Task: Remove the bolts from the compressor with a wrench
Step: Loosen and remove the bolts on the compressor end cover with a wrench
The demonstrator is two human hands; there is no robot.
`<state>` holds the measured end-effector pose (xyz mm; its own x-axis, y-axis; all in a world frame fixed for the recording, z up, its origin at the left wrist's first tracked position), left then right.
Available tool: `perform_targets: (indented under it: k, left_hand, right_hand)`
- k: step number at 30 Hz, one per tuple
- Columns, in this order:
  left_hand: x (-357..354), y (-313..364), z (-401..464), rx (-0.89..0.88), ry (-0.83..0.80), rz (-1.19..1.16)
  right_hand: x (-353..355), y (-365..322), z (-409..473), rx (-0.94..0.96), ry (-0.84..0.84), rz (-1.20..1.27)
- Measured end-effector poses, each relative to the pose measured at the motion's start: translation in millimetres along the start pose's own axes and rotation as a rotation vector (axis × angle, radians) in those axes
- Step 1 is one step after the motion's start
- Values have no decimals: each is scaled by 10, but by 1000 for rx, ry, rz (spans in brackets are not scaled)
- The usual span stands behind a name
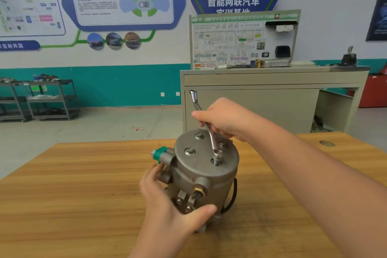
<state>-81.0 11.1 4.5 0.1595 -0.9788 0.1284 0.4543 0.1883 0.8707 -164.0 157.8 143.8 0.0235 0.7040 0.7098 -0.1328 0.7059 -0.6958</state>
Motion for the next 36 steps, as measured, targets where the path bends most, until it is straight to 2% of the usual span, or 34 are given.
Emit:
perform_targets:
  k: [3,6,8,10,14,18,21,24,26,27,29,32,34,36]
  left_hand:
    - [153,328,-83,-253,193,-49]
    - [60,608,11,-419,72,315]
    - [-36,723,115,-359,21,489]
    - [-99,747,189,-263,6,518]
    - [-128,776,239,-161,41,422]
    - [-138,821,247,-160,113,326]
    - [-106,918,234,-168,131,144]
    - [217,889,194,-194,255,-171]
    - [601,684,216,-171,396,-241]
    - [804,511,262,-98,452,-187]
    - [1148,41,404,169,468,113]
    - [1353,-625,517,519,289,553]
    - [1367,-914,531,590,211,723]
    - [1377,-1090,539,586,200,817]
  right_hand:
    - [5,-14,-20,14,-6,-15]
    - [0,-2,-40,-7,-53,102]
    - [-15,-30,-64,-16,-89,177]
    - [-10,-76,-86,-42,-136,282]
    - [96,-161,-148,-54,-201,653]
    - [10,43,-281,19,-69,1090]
    - [-154,256,-373,32,4,1335]
    - [-163,319,-386,10,47,1427]
    - [-153,303,-382,-1,40,1358]
    - [-155,290,-376,-3,32,1312]
    - [-157,269,-369,-9,26,1251]
    - [-152,246,-371,-17,50,1213]
    - [-155,242,-371,-14,77,1189]
    - [-156,246,-369,-2,111,1150]
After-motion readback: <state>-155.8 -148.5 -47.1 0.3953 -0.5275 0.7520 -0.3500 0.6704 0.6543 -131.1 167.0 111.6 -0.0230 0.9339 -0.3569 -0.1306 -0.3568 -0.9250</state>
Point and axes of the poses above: each hand's wrist, its own z-axis towards the middle knuckle, its own x-axis out of the back of the hand, y = z × x, the point moved 4 cm from there along z, towards the middle knuckle, and after that the axes turned 9 degrees about -z, right-handed, at the moved point
